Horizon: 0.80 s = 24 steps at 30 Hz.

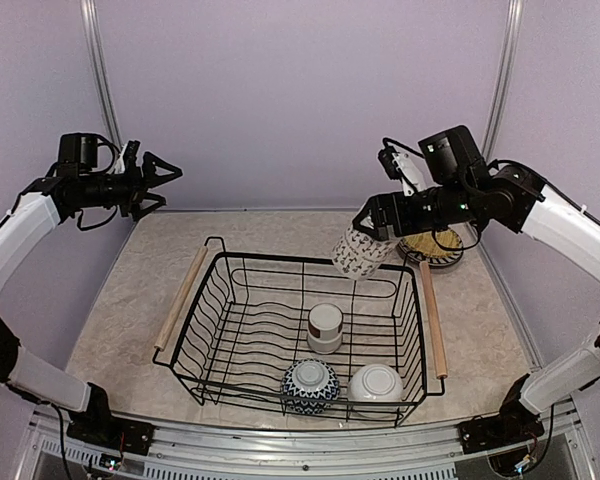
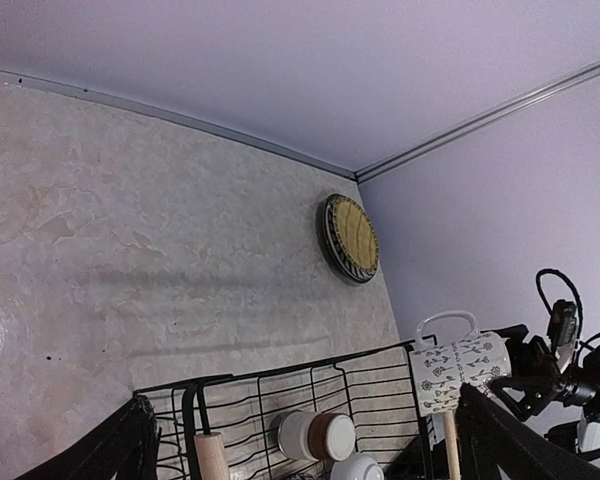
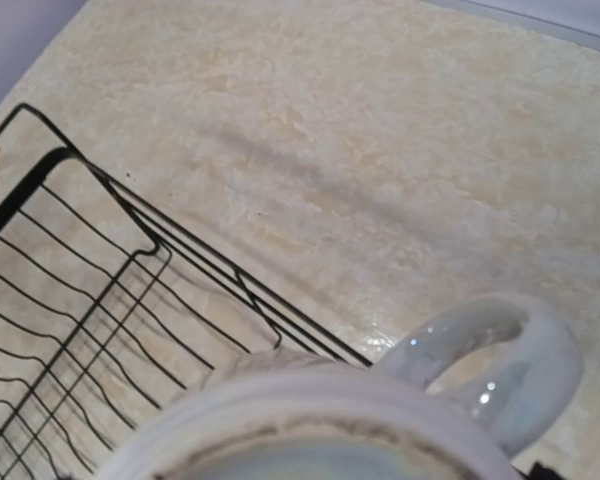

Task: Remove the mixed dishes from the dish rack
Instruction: Grab the cup from the dish rack, then pass from the right arm to the left

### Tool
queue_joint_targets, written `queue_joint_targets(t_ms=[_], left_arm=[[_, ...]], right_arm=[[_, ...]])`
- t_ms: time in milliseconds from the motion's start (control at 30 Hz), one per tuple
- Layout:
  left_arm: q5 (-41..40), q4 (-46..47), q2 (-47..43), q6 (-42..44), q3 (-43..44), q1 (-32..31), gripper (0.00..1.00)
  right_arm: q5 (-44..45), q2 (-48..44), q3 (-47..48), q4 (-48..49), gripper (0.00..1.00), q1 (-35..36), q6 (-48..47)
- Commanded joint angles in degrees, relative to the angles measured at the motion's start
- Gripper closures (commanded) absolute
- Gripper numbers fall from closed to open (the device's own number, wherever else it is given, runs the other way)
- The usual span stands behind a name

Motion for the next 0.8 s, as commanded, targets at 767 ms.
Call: queue_joint_targets(t_ms=[767], left_arm=[[4.1,0.3,-0.3,2.0,1.9,-1.8,0.01]], right_arm=[[-22.4,17.1,2.9,20.3,1.00,-1.1,19.6]])
